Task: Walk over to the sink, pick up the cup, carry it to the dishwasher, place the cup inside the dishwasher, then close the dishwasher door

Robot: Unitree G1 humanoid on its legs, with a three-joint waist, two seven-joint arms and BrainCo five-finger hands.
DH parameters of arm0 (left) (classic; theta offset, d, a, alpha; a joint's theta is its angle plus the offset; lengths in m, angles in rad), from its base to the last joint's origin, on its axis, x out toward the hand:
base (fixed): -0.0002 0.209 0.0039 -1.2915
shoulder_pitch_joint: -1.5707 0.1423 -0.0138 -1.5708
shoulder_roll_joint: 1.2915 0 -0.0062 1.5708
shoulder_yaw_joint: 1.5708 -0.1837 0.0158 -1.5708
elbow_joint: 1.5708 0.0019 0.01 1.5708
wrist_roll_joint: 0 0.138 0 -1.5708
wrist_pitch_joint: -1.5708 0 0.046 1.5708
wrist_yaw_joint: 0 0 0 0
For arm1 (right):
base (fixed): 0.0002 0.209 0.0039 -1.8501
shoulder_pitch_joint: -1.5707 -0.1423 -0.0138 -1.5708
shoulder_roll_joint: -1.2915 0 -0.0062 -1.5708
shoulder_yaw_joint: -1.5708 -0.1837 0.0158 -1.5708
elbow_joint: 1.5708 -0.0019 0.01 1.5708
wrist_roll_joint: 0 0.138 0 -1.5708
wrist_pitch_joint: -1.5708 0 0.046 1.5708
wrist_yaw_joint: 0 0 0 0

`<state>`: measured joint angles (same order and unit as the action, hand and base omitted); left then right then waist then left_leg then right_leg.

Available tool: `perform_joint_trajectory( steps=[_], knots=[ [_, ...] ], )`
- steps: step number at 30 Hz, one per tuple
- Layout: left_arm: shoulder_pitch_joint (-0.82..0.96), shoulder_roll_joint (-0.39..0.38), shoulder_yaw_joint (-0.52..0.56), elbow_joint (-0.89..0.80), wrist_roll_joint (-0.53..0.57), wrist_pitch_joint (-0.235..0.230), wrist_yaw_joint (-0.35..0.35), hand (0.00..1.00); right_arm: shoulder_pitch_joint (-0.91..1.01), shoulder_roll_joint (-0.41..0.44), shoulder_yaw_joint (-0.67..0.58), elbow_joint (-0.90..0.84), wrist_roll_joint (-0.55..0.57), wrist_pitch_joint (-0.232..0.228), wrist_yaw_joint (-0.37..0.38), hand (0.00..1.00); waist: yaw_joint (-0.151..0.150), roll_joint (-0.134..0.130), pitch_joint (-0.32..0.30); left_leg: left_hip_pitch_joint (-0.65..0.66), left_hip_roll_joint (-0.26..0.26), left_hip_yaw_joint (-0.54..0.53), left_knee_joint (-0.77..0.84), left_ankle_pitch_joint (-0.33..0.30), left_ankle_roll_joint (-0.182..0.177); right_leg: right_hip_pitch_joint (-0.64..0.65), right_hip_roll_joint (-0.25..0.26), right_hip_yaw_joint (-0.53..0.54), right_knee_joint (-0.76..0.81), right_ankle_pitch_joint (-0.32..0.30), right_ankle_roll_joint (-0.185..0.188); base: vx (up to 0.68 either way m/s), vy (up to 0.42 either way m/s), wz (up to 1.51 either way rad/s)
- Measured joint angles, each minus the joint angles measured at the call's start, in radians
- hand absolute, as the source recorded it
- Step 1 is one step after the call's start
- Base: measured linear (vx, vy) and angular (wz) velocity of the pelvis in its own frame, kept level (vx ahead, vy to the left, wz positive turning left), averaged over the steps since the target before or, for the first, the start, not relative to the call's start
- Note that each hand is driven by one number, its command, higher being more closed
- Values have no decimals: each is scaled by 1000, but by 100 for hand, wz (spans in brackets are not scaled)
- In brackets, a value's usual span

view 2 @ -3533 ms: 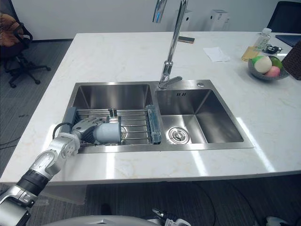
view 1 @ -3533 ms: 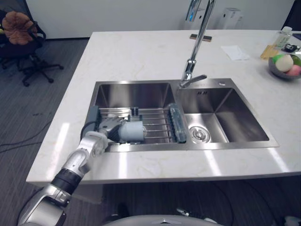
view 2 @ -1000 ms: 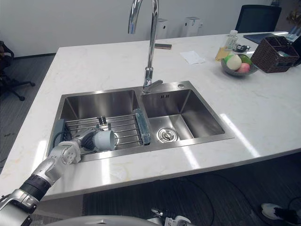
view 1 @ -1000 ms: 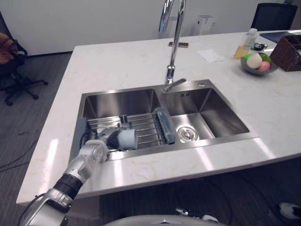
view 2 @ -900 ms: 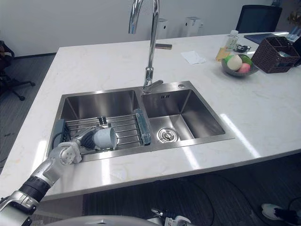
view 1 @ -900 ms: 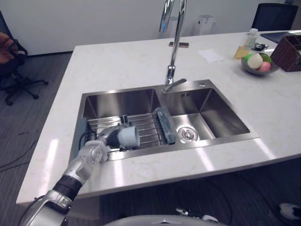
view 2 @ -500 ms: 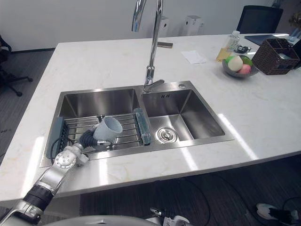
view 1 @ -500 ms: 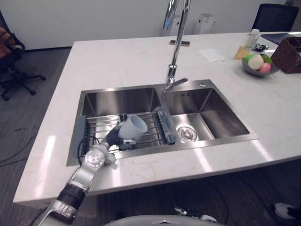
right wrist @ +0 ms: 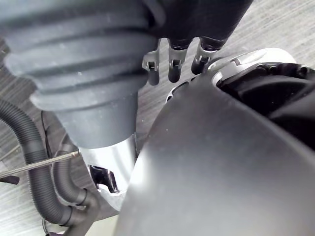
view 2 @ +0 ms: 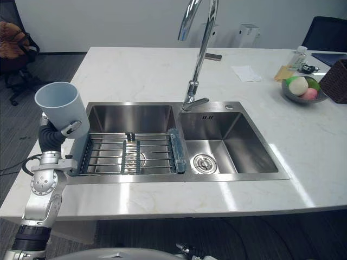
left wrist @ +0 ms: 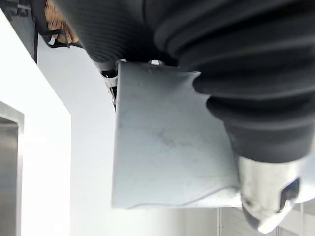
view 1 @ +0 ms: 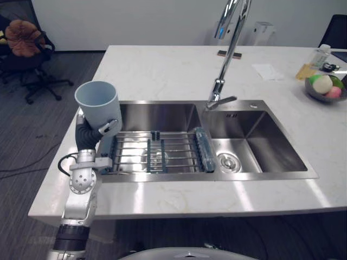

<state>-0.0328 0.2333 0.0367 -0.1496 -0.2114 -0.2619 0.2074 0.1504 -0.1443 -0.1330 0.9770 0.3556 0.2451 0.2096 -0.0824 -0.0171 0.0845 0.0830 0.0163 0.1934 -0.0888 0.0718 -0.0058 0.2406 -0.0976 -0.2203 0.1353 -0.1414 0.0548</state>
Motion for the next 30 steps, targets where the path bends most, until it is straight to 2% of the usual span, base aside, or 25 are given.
perform_joint_trajectory(
  steps=[1,2,7,10,13,18,20,22,23,24,25,26,27,28,29,30],
  knots=[
    [2,-6,6,-18,0,-2,8,100,4,5,-8,0,-2,-2,0,0,5,-1,-1,-3,0,0,0,1,0,0,0,4,-7,1,-2,0,0,0],
    [15,-68,78,-196,1,-45,49,100,42,31,-76,22,-46,-25,-1,0,46,-6,-50,-62,-11,21,-3,64,21,-33,-1,22,-119,18,11,0,0,0],
    [15,-68,73,-197,0,-45,49,100,42,28,-76,22,-47,-24,-1,0,49,-3,-49,-63,-5,36,-3,62,21,-45,1,42,-119,20,8,0,0,-10],
    [16,-79,45,-199,-1,-45,39,100,46,25,-75,17,-19,-33,-3,0,31,5,-48,-89,-6,24,-3,65,17,-60,-1,11,-128,26,8,-2,-5,9],
    [41,-101,9,-211,-23,-46,6,100,48,17,-49,19,19,-39,-9,0,32,7,-45,-111,-9,2,-3,68,14,-64,-9,-64,-135,27,8,29,-9,23],
    [115,-134,-47,-231,-72,-46,-21,100,40,1,11,21,51,-52,-14,0,66,6,-47,-162,-18,-43,-3,81,14,-58,-13,-201,-149,45,41,61,-41,39],
    [142,-138,-57,-231,-80,-41,-26,100,26,-16,24,26,51,-45,-14,0,84,23,-36,-180,-30,-107,-2,108,23,-50,-10,-246,-139,36,37,59,-41,85],
    [143,-138,-57,-231,-81,-36,-25,100,22,-30,39,39,51,-40,-15,0,96,35,-28,-210,-59,-183,-3,146,9,-46,-9,-335,-98,3,37,-10,-43,151],
    [144,-141,-56,-231,-93,-36,-28,100,18,-37,36,57,53,-40,-16,0,106,46,-22,-227,-73,-179,-3,139,14,-33,-10,-406,-71,-10,41,-79,-4,152],
    [147,-144,-54,-231,-101,-37,-32,100,11,-42,31,59,52,-42,-17,0,112,56,-13,-227,-67,-144,-2,81,64,-13,-4,-442,-72,-10,43,-94,6,161],
    [153,-143,-44,-224,-118,-38,-45,100,10,-39,31,59,54,-41,-30,0,119,41,-1,-212,-64,-30,-2,23,104,22,-5,-501,-82,-3,48,-47,36,175],
    [153,-148,-39,-202,-147,-49,-66,100,18,-36,31,63,74,-45,-47,0,120,5,14,-184,-60,184,9,-47,167,55,-40,-571,-96,7,48,-7,88,224],
    [153,-160,-41,-189,-160,-62,-83,100,4,-46,31,62,80,-46,-53,0,122,22,14,-185,-12,403,112,-83,171,74,-52,-622,-83,3,50,34,124,203],
    [155,-165,-42,-189,-160,-64,-88,100,2,-53,31,62,80,-45,-59,0,123,37,14,-182,15,470,163,-91,167,78,-52,-638,-69,-4,53,77,149,193],
    [153,-171,-43,-189,-159,-66,-91,100,-12,-64,29,61,80,-44,-68,0,113,60,20,-169,25,518,188,-69,132,99,-56,-678,-23,-27,74,93,128,157],
    [164,-180,-44,-190,-159,-67,-91,100,-34,-65,8,59,79,-38,-70,0,113,78,25,-148,-6,468,146,-60,151,113,-76,-707,26,-26,71,95,153,141]
  ],
)
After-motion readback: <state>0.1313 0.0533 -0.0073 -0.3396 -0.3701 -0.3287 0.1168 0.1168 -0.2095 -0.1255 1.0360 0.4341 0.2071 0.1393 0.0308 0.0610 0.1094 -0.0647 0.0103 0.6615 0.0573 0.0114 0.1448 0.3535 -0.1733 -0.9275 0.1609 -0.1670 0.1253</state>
